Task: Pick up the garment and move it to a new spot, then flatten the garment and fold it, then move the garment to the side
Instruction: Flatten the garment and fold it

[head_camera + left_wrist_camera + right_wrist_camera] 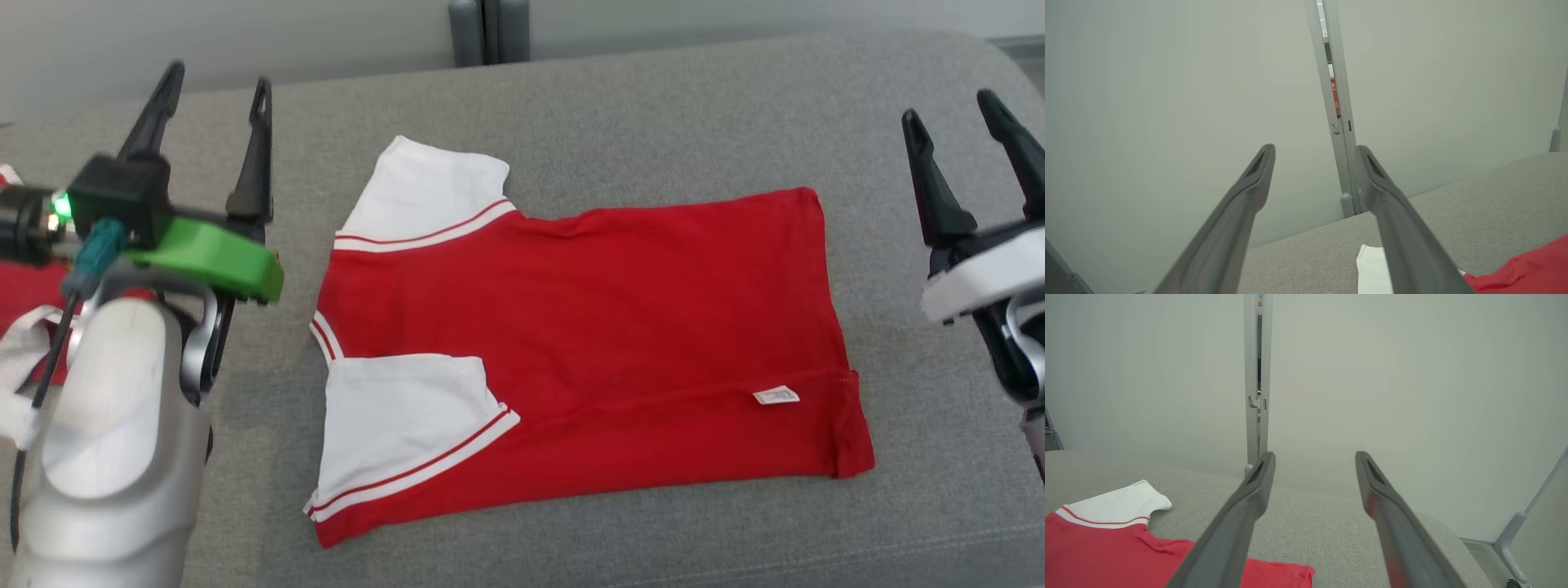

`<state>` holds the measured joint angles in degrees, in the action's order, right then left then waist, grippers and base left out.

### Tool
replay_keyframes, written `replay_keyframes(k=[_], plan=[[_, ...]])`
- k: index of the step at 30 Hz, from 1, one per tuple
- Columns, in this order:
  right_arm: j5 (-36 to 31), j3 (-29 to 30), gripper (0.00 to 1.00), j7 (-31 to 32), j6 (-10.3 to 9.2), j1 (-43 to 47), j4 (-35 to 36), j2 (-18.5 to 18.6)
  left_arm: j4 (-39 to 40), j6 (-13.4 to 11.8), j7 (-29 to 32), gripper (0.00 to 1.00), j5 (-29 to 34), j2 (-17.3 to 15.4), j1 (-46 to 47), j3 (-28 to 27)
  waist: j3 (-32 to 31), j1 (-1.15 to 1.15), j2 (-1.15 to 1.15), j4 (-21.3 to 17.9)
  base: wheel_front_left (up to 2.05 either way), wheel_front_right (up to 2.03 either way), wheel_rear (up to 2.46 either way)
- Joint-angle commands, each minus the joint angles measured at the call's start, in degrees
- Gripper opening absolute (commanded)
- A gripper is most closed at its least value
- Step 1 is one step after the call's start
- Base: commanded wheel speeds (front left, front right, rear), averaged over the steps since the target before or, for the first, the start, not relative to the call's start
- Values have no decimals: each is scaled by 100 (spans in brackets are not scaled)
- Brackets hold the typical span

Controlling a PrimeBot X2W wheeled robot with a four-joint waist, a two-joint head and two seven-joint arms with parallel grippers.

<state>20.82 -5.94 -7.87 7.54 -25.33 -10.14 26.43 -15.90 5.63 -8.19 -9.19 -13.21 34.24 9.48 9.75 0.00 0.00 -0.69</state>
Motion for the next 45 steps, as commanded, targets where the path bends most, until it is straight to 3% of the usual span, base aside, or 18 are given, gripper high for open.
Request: replay_keyframes(k=[1,11,18,28,45], plan=[[20,-124,100,70,-11,-302,-161,73,-145,50,92,100,123,-55,360,109,774,0,0,-352,0,0,0],[487,-1154,100,505,-10,-1919,-1674,54,-1571,183,406,100,-9,-65,2527,783,1825,0,0,-763,0,0,0],[1123,-2172,100,441,-11,-2509,-2345,-84,-2863,181,747,100,-411,-244,3532,1766,2291,0,0,-1080,0,0,0],[1684,-3037,100,18,-11,-3012,-2926,-202,-3863,182,965,100,-919,-489,3886,2607,2459,0,0,-1134,0,0,0],[2412,-3973,100,-274,-10,-3393,-3538,-176,-4201,183,1137,100,-1697,-521,3994,3271,2347,0,0,-916,0,0,0]])
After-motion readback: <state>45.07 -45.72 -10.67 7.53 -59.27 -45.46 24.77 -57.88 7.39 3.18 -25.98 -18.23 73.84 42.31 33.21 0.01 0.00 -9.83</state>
